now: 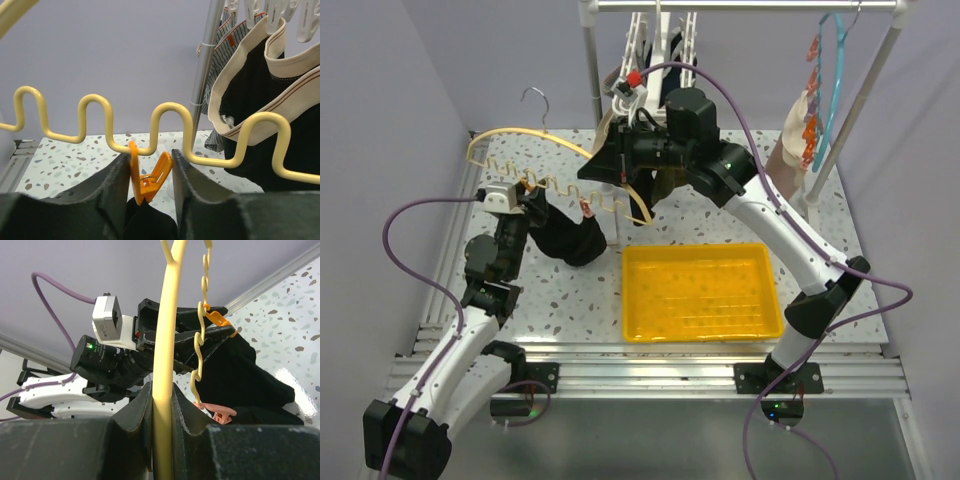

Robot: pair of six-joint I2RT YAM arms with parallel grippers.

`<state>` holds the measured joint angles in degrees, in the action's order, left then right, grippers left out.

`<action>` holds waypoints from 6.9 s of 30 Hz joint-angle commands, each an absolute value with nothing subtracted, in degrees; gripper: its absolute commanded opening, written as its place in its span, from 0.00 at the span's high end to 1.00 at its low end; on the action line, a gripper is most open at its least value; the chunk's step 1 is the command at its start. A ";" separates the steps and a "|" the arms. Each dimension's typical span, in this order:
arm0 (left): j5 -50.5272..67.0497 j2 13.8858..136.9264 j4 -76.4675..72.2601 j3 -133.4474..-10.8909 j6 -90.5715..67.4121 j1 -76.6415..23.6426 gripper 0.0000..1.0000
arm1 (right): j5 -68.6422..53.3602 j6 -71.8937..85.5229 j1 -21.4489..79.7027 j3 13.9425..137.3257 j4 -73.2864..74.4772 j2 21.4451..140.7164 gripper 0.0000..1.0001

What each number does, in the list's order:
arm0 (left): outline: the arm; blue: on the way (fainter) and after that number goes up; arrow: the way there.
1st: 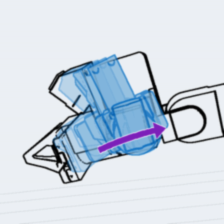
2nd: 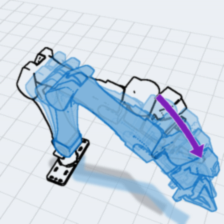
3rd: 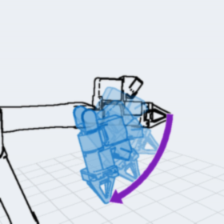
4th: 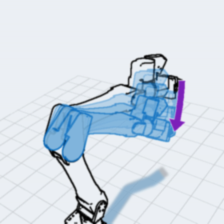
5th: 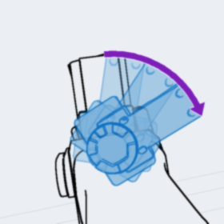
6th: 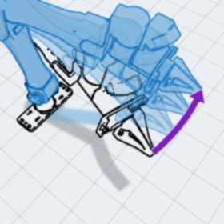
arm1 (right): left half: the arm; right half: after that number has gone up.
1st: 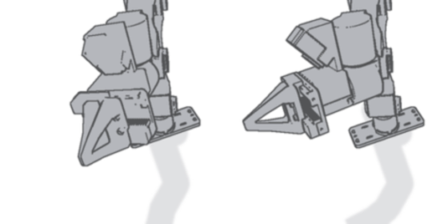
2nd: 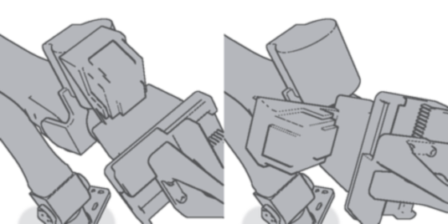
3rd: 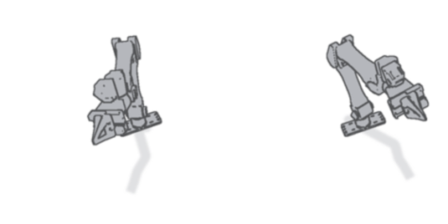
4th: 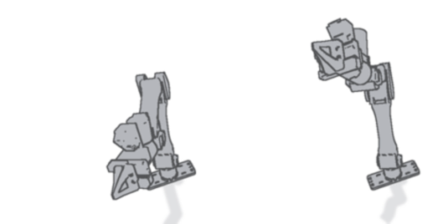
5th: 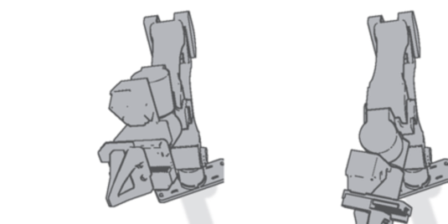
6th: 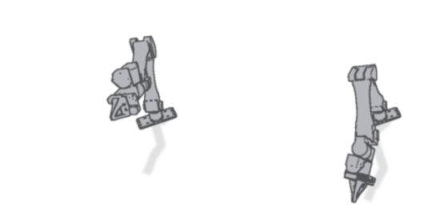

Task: Remove the underwear clipped to the hanger
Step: Remove the underwear from the hanger, then place the hanger at the clothesline.

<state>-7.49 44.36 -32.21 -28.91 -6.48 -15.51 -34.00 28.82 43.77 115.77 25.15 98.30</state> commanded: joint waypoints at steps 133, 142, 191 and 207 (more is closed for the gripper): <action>17.14 12.21 -5.80 -30.15 -12.22 -16.87 0.00 | -42.82 2.12 21.18 104.94 26.80 58.81 1.00; 15.38 14.50 -8.87 -28.83 -11.78 -16.88 0.00 | -18.56 -4.39 17.32 106.35 36.56 50.63 1.00; 8.88 10.20 -1.06 -29.62 -10.20 -16.87 0.00 | -7.21 28.38 12.75 128.49 39.99 85.33 1.00; 8.53 9.84 -0.09 -29.71 -11.34 -16.87 0.00 | -9.40 28.30 11.69 128.24 38.58 90.79 1.00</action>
